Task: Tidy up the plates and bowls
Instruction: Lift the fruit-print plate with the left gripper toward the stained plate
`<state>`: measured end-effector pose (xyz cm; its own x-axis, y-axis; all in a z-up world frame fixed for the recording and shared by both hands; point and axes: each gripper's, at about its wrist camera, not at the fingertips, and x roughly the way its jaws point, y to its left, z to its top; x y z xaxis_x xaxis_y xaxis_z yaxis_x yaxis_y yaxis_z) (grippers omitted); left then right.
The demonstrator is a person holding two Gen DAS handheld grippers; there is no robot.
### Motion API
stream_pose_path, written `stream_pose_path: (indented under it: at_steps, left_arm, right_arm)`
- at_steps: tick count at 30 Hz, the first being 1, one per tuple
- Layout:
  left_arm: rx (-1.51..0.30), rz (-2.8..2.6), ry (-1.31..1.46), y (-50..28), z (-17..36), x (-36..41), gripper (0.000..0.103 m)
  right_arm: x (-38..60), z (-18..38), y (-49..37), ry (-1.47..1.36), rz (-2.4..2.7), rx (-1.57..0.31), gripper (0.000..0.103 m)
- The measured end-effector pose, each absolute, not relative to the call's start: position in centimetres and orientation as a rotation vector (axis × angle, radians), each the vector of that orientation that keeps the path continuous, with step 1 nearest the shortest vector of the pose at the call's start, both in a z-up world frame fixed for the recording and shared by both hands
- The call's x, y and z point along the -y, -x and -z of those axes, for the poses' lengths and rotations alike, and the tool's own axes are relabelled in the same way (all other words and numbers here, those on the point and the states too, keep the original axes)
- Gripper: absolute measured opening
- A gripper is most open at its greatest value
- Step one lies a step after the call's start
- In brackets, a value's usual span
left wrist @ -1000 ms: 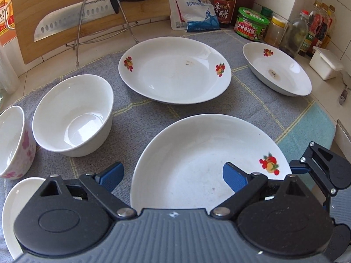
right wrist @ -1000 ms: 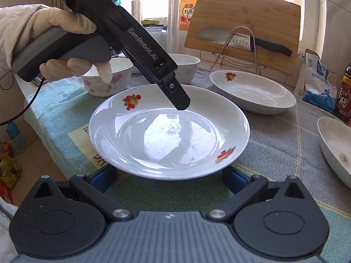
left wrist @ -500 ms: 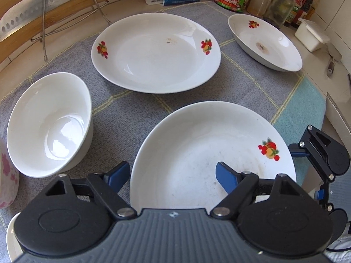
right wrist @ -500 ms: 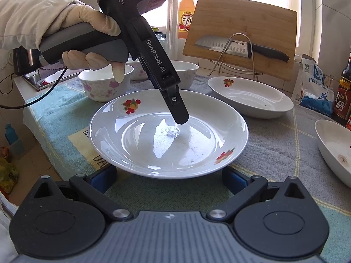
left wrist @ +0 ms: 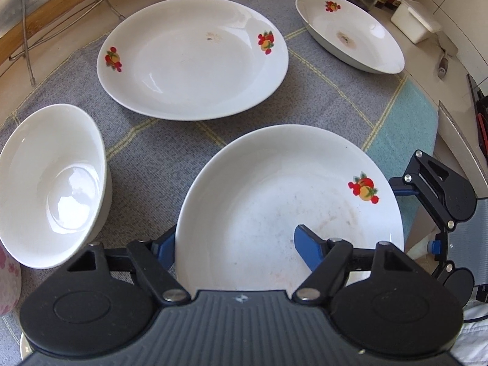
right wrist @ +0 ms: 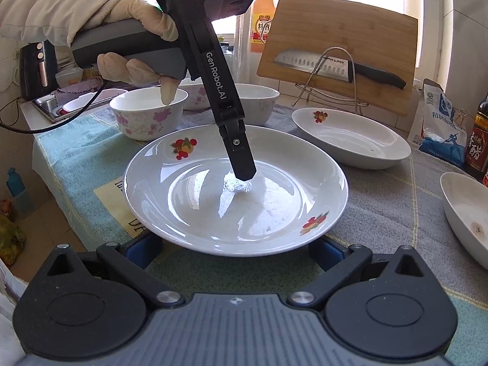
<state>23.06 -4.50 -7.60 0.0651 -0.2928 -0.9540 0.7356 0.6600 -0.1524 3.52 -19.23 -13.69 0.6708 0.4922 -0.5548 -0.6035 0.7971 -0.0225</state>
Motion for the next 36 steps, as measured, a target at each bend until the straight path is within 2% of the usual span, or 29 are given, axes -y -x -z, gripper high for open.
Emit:
stream_pose_path:
  at_steps: [18,36]
  left_arm:
    - [-1.319,0.808,-0.407,-23.4,7.7,4.6,0.077]
    - [-1.298,0.8,-0.374,-24.1,5.6,6.5,0.077]
  right_arm:
    - [19.0,12.5,-4.2,0.241,-0.635,-0.659,0.103]
    - [22.1,10.1,-5.1,0.235,-0.67,-0.628,0.103]
